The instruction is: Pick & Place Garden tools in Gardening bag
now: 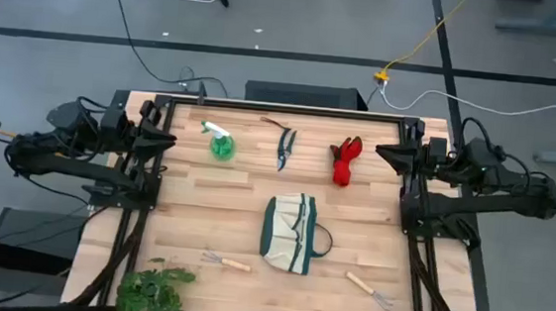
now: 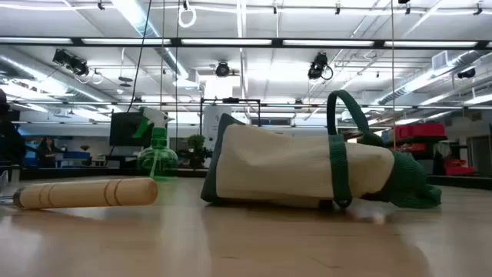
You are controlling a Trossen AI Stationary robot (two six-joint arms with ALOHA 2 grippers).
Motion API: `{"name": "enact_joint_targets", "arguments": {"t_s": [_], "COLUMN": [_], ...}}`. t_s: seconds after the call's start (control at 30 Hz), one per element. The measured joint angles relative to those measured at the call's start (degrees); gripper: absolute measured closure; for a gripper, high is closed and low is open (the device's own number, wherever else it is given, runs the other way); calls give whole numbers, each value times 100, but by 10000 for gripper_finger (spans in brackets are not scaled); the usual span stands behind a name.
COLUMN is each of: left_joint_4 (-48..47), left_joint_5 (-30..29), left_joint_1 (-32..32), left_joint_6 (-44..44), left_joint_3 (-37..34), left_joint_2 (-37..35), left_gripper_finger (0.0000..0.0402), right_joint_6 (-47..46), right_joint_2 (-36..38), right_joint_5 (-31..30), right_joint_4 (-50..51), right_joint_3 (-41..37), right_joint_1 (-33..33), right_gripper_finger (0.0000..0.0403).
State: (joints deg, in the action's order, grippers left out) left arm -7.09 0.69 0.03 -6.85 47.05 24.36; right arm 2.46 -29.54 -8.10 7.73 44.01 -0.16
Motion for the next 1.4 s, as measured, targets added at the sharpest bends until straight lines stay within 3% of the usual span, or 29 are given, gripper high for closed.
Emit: {"name": "enact_joint_targets", "arguments": {"t_s": [1.07, 1.27, 1.4], "left_joint_4": [0, 304, 391], "left_joint_5": [0, 0, 0], "left_joint_1": [1, 0, 0], "left_joint_6": [0, -2, 0], "left_joint_3": [0, -2, -2], "left_joint_2": [0, 0, -9], "left_gripper_finger": [344, 344, 344], "right_joint_6": [18, 1773, 2253], "right_joint_2": [0, 0, -1], "right_joint_5": [1, -4, -4], "right_joint_4": [0, -93, -92], "right_joint_3": [0, 0, 0], "right_joint_1": [-2, -2, -1], "right_gripper_finger": [369, 369, 369]}}
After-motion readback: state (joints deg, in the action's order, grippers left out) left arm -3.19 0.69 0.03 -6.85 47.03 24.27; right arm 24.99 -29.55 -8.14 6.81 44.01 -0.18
